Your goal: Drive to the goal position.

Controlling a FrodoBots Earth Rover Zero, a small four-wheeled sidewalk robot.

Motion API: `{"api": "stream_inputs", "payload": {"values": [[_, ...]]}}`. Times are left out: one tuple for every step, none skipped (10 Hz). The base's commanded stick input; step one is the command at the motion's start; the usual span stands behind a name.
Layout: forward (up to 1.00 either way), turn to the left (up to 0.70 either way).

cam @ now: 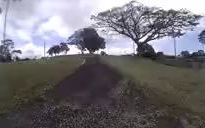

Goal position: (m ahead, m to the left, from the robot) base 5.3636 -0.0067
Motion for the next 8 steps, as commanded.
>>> {"api": "stream_inputs", "payload": {"values": [[0.50, 0.00], [0.50, 0.00], [0.50, 0.00], [0.50, 0.00], [0.50, 0.00], [0.50, 0.13], [0.50, 0.45], [0.50, 0.50]]}}
